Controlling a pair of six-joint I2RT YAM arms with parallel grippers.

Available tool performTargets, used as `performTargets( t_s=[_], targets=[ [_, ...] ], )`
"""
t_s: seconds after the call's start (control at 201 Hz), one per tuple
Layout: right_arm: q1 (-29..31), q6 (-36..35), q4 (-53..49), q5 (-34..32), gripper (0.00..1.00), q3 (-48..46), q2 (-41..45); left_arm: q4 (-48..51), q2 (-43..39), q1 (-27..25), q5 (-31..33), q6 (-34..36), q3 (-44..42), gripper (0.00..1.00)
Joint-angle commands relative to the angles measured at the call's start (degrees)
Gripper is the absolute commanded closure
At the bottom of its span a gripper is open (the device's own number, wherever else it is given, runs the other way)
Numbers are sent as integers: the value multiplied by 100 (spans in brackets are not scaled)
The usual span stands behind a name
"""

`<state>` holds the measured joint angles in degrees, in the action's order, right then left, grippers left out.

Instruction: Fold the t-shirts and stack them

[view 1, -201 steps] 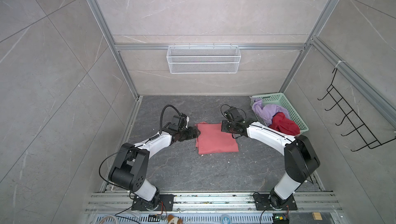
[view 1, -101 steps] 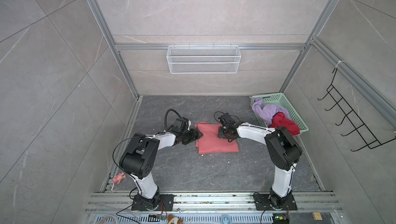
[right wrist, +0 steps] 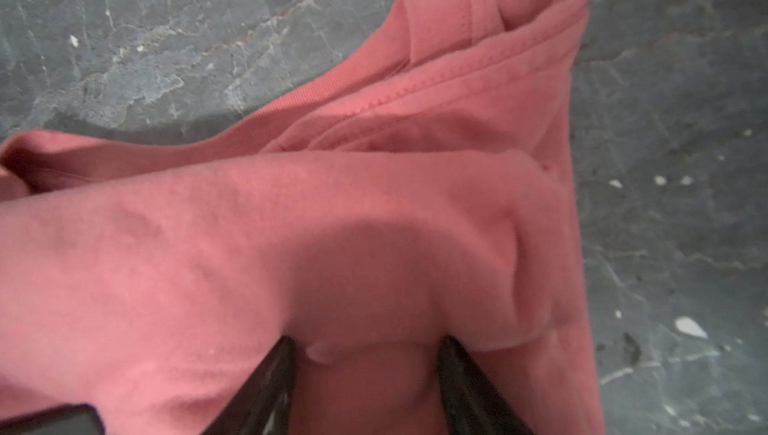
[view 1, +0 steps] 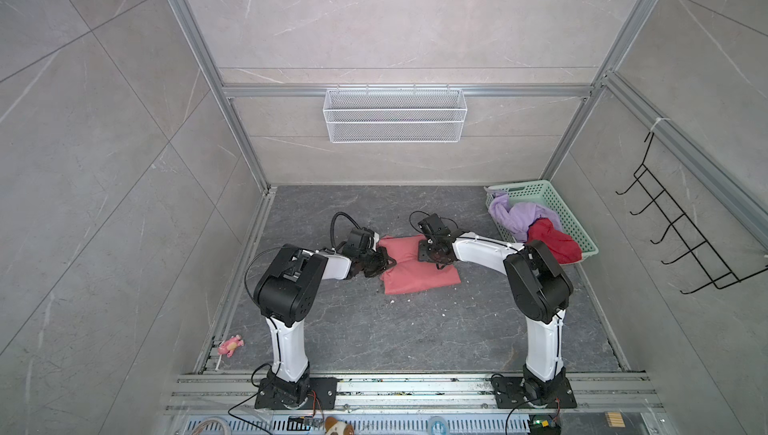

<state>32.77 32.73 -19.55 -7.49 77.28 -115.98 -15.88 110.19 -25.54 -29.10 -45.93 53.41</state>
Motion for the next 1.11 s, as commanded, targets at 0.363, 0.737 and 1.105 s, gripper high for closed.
performTargets(
  t_s=[0.363,0.737,1.105],
  targets=[
    [-322,902,-116,63,13,-225,1819,1041,-44,-75,150,-1109,1262,100],
    [-584,3826,3363,2018,0,-3157,3178,761,363,-88,-117,-2571,2196,100],
    [-364,4913,5913,1749,0,-4632,2892,810,284,-138,75,-3124,2473,100]
  ],
)
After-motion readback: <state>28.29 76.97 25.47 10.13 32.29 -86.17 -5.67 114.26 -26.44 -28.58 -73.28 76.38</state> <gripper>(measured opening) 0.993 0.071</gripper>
